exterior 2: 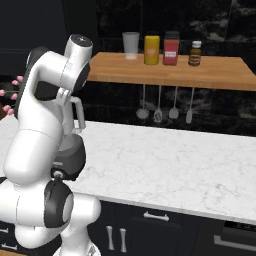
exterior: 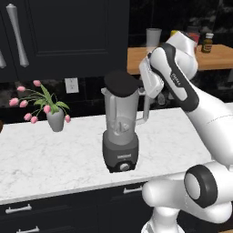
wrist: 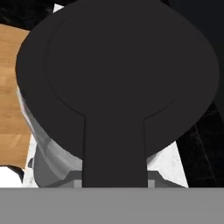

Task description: Close the lid blender by securely placing the lid on top.

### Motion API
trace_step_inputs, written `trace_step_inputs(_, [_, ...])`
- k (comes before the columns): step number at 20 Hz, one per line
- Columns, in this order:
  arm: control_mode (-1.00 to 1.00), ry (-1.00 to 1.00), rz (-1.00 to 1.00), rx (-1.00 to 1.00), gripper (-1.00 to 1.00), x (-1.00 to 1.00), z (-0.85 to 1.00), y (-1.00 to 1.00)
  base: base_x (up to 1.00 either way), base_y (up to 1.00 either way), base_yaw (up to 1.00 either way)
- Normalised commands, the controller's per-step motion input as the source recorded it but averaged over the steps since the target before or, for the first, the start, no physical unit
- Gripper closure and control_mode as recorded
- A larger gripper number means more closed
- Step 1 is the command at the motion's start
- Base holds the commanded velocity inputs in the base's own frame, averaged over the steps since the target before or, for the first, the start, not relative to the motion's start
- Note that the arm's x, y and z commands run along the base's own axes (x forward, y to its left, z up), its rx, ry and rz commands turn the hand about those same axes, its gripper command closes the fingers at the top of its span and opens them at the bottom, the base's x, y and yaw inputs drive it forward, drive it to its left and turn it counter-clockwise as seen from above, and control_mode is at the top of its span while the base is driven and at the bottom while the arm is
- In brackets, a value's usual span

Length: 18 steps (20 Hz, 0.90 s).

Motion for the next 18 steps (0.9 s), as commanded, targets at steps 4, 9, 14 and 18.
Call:
trace_step_inputs(4, [-1.0,0.0,0.03,-0.02,1.0,0.21,0.0,0.0,0.0,0.0,0.0])
trace_step_inputs(9, [-1.0,0.0,0.0,-0.03,1.0,0.35,0.0,0.0,0.0,0.0,0.0])
trace_step_inputs(14, [-1.0,0.0,0.0,-0.04,1.0,0.28,0.0,0.0,0.0,0.0,0.0])
trace_step_inputs(18, [-1.0,0.0,0.0,-0.05,1.0,0.25,0.0,0.0,0.0,0.0,0.0])
